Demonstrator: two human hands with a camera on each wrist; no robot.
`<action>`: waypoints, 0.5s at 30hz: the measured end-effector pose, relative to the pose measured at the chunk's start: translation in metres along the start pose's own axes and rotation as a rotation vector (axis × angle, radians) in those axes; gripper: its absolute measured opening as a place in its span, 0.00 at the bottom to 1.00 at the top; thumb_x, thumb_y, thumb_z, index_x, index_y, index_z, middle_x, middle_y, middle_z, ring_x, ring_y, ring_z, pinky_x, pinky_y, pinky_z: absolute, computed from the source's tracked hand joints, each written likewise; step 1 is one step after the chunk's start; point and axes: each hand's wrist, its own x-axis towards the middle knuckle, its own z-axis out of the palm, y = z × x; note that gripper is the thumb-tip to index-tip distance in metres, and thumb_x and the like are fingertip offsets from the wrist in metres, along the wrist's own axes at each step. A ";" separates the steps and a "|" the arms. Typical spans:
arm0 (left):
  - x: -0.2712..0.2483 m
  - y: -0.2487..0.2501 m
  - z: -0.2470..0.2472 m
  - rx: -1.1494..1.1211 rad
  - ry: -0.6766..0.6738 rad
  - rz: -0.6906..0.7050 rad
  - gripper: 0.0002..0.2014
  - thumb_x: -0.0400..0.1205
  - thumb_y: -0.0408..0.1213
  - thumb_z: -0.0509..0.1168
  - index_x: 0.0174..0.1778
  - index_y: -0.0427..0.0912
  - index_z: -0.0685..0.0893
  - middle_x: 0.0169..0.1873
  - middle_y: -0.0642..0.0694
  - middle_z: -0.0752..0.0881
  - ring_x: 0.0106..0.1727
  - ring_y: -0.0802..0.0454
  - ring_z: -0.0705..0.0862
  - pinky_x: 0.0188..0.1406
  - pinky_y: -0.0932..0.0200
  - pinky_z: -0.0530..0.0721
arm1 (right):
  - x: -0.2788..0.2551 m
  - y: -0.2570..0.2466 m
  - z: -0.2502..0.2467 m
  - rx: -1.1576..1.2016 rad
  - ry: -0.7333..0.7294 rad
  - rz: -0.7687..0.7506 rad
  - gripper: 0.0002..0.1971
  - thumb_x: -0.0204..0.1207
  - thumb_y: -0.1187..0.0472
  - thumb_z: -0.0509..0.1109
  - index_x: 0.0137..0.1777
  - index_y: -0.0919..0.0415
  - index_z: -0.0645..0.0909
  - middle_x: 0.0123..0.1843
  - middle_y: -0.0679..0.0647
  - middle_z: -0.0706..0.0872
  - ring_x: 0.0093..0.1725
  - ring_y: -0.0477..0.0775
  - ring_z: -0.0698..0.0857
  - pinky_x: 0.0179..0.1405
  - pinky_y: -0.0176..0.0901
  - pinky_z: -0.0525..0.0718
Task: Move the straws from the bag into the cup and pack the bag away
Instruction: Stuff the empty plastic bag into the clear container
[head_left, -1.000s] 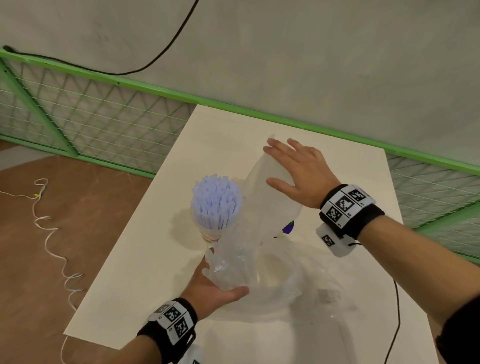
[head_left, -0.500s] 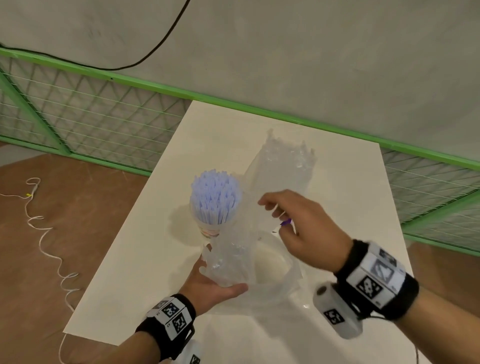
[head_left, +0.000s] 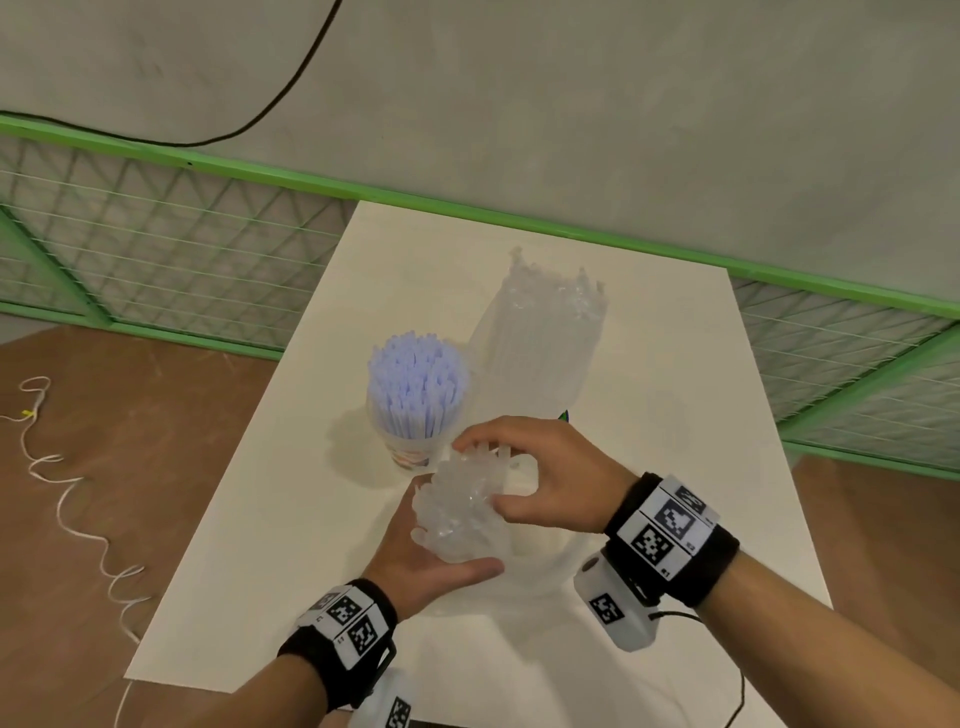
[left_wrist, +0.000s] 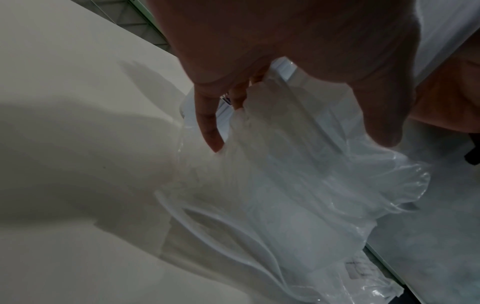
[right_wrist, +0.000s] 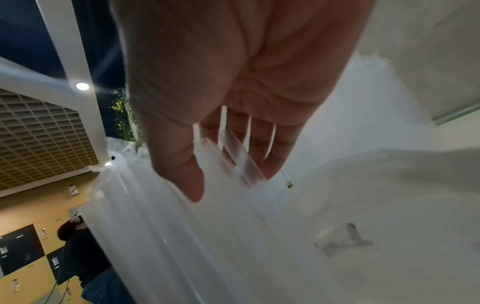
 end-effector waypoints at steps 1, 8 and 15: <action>0.000 -0.001 0.000 0.003 0.004 0.004 0.43 0.55 0.48 0.88 0.66 0.51 0.78 0.58 0.53 0.87 0.59 0.63 0.85 0.57 0.65 0.81 | -0.001 0.000 0.001 0.012 0.021 0.004 0.25 0.68 0.64 0.78 0.66 0.51 0.82 0.58 0.43 0.86 0.57 0.48 0.83 0.59 0.44 0.80; 0.002 -0.002 0.003 0.051 0.013 0.006 0.41 0.57 0.48 0.87 0.65 0.50 0.77 0.56 0.52 0.87 0.56 0.66 0.85 0.49 0.72 0.81 | -0.013 0.001 0.015 0.080 0.214 0.013 0.13 0.71 0.66 0.78 0.53 0.57 0.83 0.46 0.38 0.85 0.48 0.43 0.83 0.51 0.28 0.76; 0.004 -0.001 0.005 0.059 0.023 0.008 0.38 0.60 0.42 0.87 0.64 0.49 0.77 0.54 0.52 0.87 0.53 0.69 0.85 0.45 0.80 0.78 | -0.016 0.002 0.028 0.042 0.355 -0.057 0.11 0.72 0.66 0.77 0.54 0.58 0.85 0.46 0.44 0.85 0.48 0.39 0.83 0.53 0.31 0.78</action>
